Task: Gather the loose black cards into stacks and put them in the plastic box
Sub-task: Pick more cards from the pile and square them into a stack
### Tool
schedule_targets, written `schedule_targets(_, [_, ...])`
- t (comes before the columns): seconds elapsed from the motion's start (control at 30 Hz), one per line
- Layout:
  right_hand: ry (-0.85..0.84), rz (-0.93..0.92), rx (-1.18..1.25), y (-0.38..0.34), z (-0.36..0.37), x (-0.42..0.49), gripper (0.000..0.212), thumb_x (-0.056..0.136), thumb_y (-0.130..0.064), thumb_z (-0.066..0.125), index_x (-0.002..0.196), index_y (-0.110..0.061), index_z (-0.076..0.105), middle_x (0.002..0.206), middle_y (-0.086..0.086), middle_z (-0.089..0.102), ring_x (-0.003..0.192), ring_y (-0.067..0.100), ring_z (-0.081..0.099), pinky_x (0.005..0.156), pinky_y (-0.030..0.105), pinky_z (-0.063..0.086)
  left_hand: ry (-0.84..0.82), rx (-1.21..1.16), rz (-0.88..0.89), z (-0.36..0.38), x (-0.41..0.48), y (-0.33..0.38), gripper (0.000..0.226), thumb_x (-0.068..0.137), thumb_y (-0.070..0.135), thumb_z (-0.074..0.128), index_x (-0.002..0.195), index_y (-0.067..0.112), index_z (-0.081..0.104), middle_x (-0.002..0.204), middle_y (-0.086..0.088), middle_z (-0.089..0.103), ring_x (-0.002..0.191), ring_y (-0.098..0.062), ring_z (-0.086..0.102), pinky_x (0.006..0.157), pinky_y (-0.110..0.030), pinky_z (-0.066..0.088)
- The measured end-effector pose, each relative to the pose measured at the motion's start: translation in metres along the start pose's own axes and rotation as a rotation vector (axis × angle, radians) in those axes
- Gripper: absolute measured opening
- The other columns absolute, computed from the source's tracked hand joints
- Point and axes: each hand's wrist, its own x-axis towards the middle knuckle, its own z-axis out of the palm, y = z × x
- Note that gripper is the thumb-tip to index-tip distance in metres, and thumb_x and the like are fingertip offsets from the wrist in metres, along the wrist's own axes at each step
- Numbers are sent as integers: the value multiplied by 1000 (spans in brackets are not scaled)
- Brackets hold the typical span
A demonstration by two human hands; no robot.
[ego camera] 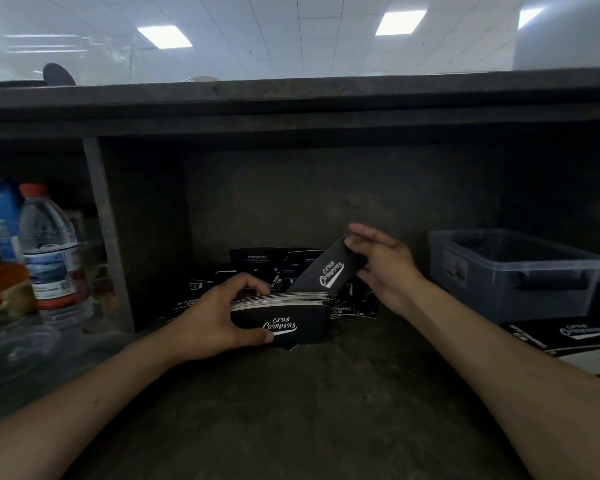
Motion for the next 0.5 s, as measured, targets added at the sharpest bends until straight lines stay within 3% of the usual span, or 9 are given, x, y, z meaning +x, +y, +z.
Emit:
schedule_targets(0.13, [-151,263,81,8,2,1,22,91,-5,62,103,-18,74,105,6,71,95,20,68,67,31,59,-20,-105,-23,1,0,0,81,66,22,92,133,33,46,128,15,64,119,-4,61,103,-30,50])
schedule_targets(0.23, [-257,369,32,13,-1,1,17,88,-9,59,99,-14,72,101,10,73,96,26,70,79,39,59,-39,-146,-33,1,1,0,87,67,20,92,137,42,45,122,14,68,114,-6,65,98,-26,53])
schedule_targets(0.37, [-270,233,-434,21,-6,2,31,87,-2,46,92,-13,73,103,9,75,95,21,71,79,34,56,-40,-154,-6,0,0,2,72,69,17,91,128,41,57,115,10,71,107,-9,69,88,-19,55])
schedule_targets(0.5, [-426,6,-896,26,-6,1,45,92,10,39,107,-16,72,108,-3,71,95,2,64,77,12,49,-44,-44,12,-7,0,3,50,70,25,91,112,33,66,109,12,72,100,-6,70,85,-22,57])
